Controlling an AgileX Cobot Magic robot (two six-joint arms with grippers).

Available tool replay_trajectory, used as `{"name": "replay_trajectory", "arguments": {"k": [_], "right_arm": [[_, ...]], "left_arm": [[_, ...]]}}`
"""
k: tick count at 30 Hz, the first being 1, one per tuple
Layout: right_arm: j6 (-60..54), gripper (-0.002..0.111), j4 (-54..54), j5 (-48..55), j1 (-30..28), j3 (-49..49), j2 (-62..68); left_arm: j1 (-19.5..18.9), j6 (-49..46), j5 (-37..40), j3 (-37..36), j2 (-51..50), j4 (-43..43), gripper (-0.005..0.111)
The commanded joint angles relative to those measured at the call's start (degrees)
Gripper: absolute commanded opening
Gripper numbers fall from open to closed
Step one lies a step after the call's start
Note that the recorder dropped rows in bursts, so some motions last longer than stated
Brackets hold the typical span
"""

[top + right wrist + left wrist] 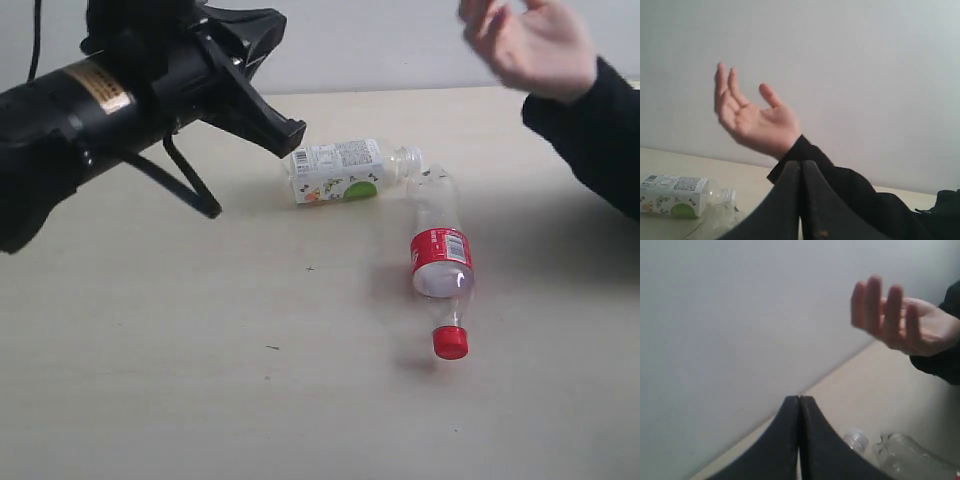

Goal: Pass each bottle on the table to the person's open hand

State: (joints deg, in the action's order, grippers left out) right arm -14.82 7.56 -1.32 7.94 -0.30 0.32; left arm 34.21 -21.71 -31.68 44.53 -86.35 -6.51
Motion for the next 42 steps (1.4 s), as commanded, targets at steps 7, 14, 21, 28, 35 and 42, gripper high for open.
{"name": "replay_trajectory", "arguments": {"k": [7,14,21,28,35,42], "right_arm": [[-0.1,0.0,0.0,-0.3,0.0,0.3,-0.3],[-0.1,0.0,0.0,-0.3,0.0,0.3,-0.3],[-0.1,0.0,0.0,-0.3,0.0,0.3,-0.3],[-0.1,0.0,0.0,-0.3,0.0,0.3,-0.3],[-0.1,0.0,0.0,-0.3,0.0,0.3,-0.3],[-0.1,0.0,0.0,-0.3,0.0,0.3,-0.3]], "left_arm": [[-1.0,-0.7,-1.1,-3.7,5.4,-0.1,0.0],[-1.0,1.5,-28.4,-14.6,10.6,-1.4,0.0],[-1.0,5.8,-32.0,-15.9,11.3,-1.8,0.0],[-1.0,7.3,-31.9,-15.9,11.4,-1.8,0.0],[-1.1,5.9,-8.5,-8.0,11.4,-1.8,0.0],[-1.1,3.7,16.2,0.6,11.1,0.2,0.0]]}}
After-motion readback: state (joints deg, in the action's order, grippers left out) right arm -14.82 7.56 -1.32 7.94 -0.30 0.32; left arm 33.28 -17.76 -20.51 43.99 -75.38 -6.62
